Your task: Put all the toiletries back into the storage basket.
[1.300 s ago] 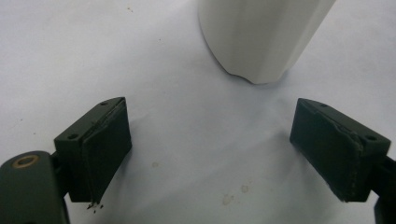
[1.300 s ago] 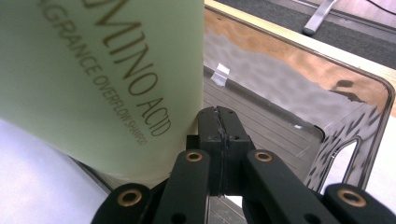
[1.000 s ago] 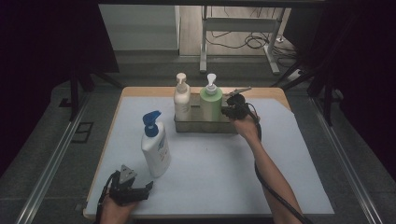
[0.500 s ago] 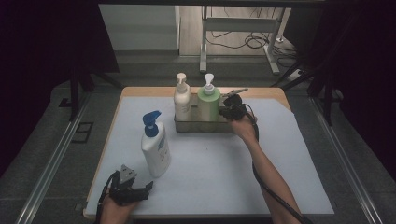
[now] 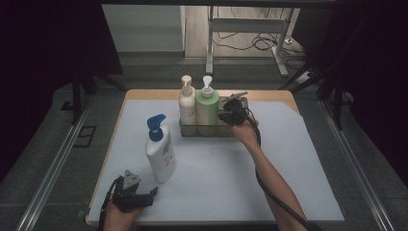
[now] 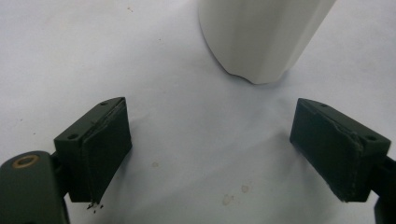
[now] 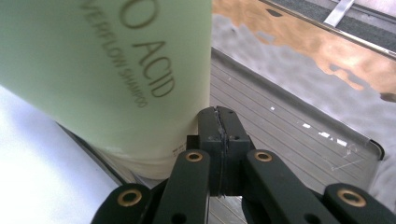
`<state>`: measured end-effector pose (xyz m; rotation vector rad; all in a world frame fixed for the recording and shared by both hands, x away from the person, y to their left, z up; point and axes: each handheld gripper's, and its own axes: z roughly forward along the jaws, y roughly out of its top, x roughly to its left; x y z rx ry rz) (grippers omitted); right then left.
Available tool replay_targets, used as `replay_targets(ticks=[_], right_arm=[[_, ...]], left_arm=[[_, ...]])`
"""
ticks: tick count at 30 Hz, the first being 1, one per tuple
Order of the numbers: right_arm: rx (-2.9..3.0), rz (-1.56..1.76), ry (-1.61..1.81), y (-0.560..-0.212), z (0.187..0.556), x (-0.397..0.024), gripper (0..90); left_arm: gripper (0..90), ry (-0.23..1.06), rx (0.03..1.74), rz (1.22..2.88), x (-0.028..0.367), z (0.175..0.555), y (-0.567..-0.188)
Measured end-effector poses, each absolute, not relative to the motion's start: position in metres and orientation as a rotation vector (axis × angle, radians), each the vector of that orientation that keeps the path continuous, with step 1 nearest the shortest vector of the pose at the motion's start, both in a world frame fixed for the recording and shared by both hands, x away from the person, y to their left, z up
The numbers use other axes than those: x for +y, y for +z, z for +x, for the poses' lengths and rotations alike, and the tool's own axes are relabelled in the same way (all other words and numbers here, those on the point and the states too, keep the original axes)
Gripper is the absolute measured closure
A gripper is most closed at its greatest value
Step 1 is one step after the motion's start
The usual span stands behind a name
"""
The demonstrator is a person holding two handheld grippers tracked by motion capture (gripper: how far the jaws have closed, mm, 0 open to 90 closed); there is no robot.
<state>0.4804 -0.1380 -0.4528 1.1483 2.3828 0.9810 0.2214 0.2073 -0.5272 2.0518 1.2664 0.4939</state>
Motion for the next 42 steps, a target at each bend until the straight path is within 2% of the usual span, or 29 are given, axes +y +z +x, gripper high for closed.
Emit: replay_targets(ticks=[16, 20, 32, 42], right_arm=[[2.362, 1.167, 0.991, -0.453, 0.476, -0.137, 89.0], [2.365, 1.172, 0.999, -0.453, 0.476, -0.141, 83.2], [2.371, 1.135, 1.035, -0.445, 0.469, -0.147, 75.6], [2.366, 1.097, 1.060, -0.432, 0.458, -0.152, 56.9]], left_arm=[[12.1, 0.495, 1.267, 2.052, 0.207, 0.221, -0.527], [12.1, 0.496, 1.267, 2.052, 0.207, 0.221, -0.527], [12.1, 0.495, 1.267, 2.052, 0.207, 0.221, -0.527], [12.1, 0.495, 1.266, 2.052, 0.207, 0.221, -0.527]])
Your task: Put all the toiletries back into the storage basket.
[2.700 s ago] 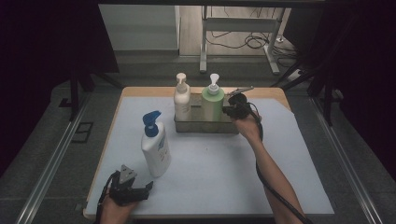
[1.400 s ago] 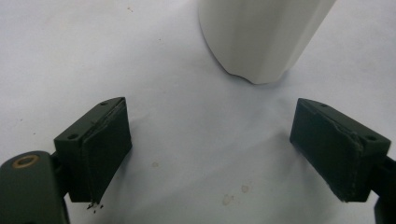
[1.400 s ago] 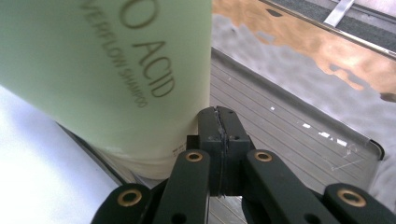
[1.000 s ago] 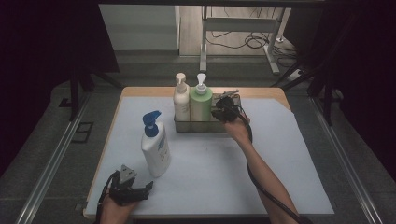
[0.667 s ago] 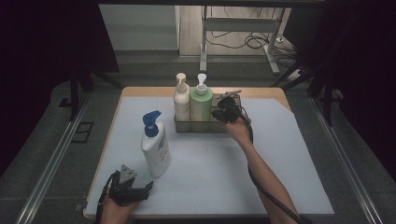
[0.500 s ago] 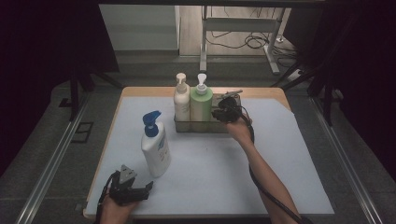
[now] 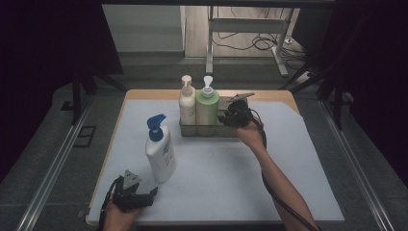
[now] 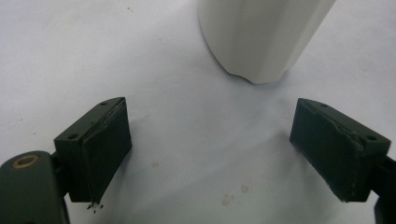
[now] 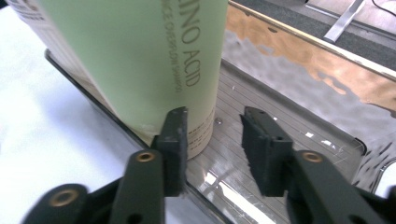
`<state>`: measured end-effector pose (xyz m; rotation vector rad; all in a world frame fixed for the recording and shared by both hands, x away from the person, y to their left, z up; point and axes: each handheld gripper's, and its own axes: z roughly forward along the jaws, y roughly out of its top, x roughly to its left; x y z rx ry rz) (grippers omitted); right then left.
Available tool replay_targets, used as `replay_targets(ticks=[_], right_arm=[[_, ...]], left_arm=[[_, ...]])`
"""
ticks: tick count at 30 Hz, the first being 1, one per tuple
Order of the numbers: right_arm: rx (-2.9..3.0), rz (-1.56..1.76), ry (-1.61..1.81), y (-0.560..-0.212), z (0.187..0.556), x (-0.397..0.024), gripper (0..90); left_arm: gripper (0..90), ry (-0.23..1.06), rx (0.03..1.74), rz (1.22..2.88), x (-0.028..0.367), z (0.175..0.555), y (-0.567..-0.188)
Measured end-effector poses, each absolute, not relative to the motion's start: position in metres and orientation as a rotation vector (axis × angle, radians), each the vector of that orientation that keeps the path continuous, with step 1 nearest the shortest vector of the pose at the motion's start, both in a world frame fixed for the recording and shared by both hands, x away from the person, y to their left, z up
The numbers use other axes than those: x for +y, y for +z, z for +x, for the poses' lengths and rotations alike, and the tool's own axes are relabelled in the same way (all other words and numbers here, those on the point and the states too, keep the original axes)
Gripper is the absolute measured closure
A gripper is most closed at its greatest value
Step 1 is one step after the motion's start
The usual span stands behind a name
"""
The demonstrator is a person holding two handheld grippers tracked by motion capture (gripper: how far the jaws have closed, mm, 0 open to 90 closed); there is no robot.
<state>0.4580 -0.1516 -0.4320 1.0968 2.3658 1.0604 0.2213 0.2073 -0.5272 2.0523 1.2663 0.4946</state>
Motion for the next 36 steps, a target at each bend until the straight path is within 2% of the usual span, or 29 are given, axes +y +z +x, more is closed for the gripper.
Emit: replay_targets(ticks=[9, 16, 36], right_arm=[[2.400, 1.052, 1.058, -0.425, 0.447, -0.153, 33.6], [2.436, 1.005, 1.062, -0.423, 0.435, -0.156, 23.4], [2.506, 0.906, 1.048, -0.413, 0.397, -0.174, 10.6]], left_arm=[[12.1, 0.494, 1.266, 2.051, 0.207, 0.221, -0.527], [12.1, 0.495, 1.267, 2.051, 0.207, 0.221, -0.527], [12.1, 0.495, 1.267, 2.051, 0.207, 0.221, -0.527]])
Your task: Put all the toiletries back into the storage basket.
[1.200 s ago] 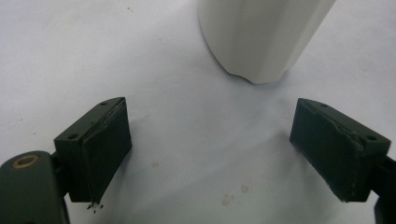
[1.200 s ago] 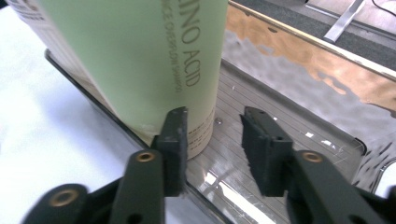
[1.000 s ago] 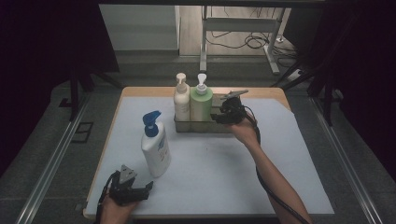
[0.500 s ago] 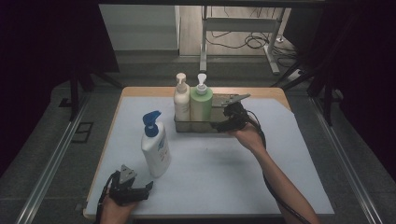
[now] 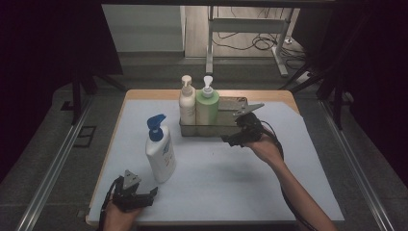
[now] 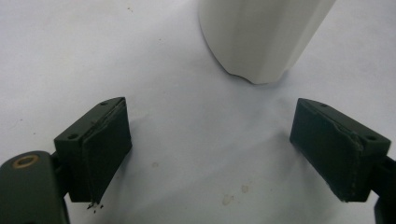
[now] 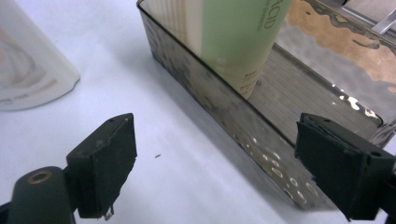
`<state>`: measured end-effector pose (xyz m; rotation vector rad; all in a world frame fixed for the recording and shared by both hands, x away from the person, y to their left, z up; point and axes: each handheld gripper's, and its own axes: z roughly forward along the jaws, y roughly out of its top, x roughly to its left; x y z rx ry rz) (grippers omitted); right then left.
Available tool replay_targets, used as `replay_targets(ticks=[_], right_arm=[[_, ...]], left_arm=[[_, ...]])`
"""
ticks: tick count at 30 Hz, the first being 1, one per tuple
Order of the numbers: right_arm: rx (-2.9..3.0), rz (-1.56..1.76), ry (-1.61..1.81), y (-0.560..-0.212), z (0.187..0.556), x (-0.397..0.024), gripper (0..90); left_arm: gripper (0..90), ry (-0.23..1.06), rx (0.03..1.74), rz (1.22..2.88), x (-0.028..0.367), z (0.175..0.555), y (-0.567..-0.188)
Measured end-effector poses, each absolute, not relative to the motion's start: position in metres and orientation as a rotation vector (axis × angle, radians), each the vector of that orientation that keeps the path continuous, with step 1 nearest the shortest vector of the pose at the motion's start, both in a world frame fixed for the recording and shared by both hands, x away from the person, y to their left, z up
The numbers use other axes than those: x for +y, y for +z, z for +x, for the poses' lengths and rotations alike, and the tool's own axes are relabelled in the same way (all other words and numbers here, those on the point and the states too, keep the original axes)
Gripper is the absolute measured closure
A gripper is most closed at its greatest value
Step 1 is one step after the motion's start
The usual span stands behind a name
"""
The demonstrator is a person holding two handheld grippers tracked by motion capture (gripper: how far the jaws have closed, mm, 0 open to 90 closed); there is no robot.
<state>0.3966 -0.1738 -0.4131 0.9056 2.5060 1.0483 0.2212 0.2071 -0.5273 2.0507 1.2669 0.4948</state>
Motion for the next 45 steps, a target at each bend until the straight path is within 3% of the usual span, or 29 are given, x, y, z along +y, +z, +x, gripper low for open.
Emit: replay_targets(ticks=[7, 45], right_arm=[[2.513, 0.875, 1.017, -0.412, 0.382, -0.181, 0.0], [2.469, 0.943, 1.022, -0.459, 0.312, -0.234, 0.0]], left_arm=[[12.1, 0.495, 1.267, 2.051, 0.207, 0.221, -0.527], [13.2, 0.478, 1.267, 2.064, 0.209, 0.223, -0.525]])
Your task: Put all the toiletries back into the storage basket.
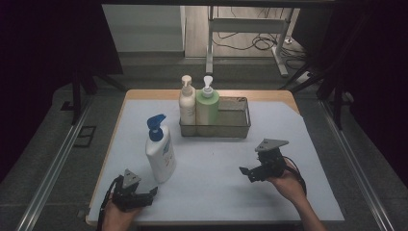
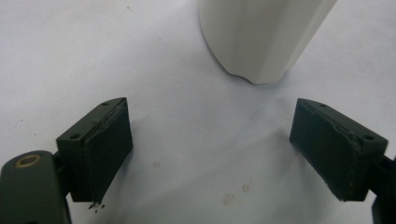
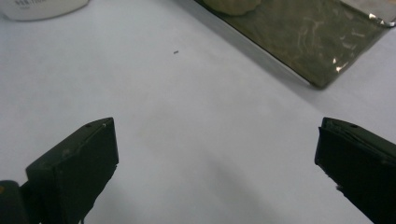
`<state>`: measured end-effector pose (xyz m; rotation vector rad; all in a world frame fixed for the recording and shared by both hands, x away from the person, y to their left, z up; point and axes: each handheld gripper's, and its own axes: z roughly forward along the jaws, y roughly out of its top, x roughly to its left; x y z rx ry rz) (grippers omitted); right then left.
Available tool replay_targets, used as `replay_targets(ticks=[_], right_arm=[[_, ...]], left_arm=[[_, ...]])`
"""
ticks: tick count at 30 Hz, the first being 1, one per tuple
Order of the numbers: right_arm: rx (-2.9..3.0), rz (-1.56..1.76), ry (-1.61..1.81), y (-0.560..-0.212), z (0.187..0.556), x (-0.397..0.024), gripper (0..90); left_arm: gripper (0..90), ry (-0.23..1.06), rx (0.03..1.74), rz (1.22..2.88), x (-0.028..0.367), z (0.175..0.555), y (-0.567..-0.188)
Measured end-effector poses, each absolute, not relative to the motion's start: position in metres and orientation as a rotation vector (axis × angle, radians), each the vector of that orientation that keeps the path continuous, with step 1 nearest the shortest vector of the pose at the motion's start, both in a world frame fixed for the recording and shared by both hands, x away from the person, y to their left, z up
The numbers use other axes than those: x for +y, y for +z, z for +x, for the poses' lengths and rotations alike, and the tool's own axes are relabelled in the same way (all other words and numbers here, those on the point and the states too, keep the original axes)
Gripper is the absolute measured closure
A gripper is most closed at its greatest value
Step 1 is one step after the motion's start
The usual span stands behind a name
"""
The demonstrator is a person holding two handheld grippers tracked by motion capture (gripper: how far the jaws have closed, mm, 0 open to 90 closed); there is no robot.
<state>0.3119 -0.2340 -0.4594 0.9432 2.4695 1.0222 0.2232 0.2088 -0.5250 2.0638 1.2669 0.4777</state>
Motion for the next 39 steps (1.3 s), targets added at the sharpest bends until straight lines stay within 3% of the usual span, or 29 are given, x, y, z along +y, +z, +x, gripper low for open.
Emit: replay_targets(ticks=[21, 39], right_arm=[[2.495, 0.999, 0.990, -0.505, 0.294, -0.248, 0.6], [2.489, 1.003, 1.002, -0.523, 0.289, -0.250, 0.1]], left_arm=[[33.7, 0.519, 1.279, 2.070, 0.218, 0.233, -0.513], [68.3, 0.470, 1.239, 2.108, 0.221, 0.264, -0.505]])
